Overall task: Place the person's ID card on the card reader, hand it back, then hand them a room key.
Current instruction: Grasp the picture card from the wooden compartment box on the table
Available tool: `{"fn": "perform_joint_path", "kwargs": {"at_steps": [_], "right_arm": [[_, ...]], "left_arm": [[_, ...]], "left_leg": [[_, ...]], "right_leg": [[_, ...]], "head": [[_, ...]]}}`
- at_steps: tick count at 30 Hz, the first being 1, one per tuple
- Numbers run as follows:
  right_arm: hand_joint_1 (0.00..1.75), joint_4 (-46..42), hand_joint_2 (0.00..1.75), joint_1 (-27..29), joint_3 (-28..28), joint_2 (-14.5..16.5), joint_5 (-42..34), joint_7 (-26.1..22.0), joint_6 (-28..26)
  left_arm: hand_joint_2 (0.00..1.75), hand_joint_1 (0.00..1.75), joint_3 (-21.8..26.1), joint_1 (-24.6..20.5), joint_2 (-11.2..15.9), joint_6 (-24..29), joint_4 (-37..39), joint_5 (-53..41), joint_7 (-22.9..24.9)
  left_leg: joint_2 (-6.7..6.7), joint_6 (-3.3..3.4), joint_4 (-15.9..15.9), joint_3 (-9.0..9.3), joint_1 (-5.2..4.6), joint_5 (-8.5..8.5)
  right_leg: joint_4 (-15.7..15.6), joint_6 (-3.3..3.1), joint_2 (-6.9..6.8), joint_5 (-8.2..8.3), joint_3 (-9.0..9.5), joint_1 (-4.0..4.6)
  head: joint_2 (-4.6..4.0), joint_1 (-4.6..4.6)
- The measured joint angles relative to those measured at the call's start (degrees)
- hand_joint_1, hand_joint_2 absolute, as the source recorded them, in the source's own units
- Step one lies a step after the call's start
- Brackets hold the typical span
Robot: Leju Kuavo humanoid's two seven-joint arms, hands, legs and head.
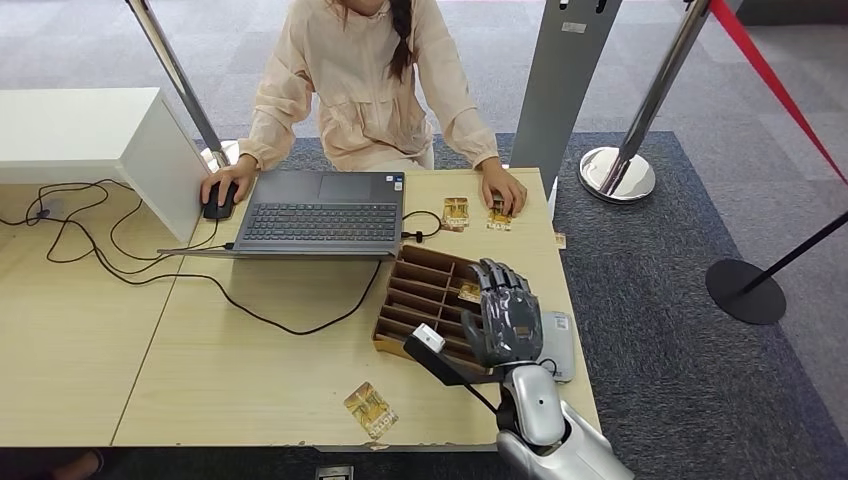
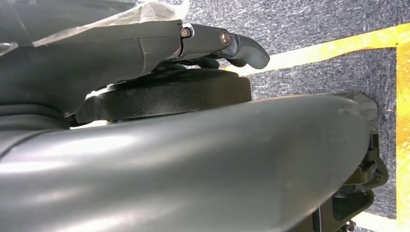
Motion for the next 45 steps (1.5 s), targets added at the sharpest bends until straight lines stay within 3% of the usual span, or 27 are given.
{"fn": "perform_joint_path", "kwargs": {"at_steps": [13, 45], "right_arm": [[0.73, 0.04, 1.75, -0.41, 0.43, 0.20, 0.29, 0.01, 1.20], [0.58, 0.90, 1.75, -2.93, 1.69, 0.50, 1.09, 0.09, 4.86]], "left_arm": [[0.00, 0.00, 0.00, 0.00, 0.00, 0.13, 0.00, 0.42, -0.73], [0.00, 0.00, 0.19, -0.09, 0.00, 0.33, 0.00, 1.91, -2.41]], "left_leg": [[0.00, 0.00, 0.00, 0.00, 0.00, 0.00], [0.00, 0.00, 0.00, -0.03, 0.00, 0.00]], "right_leg": [[0.00, 0.00, 0.00, 0.00, 0.00, 0.00], [0.00, 0.00, 0.00, 0.00, -0.02, 0.00]], "head": [[0.00, -0.02], [0.00, -0.01]]}}
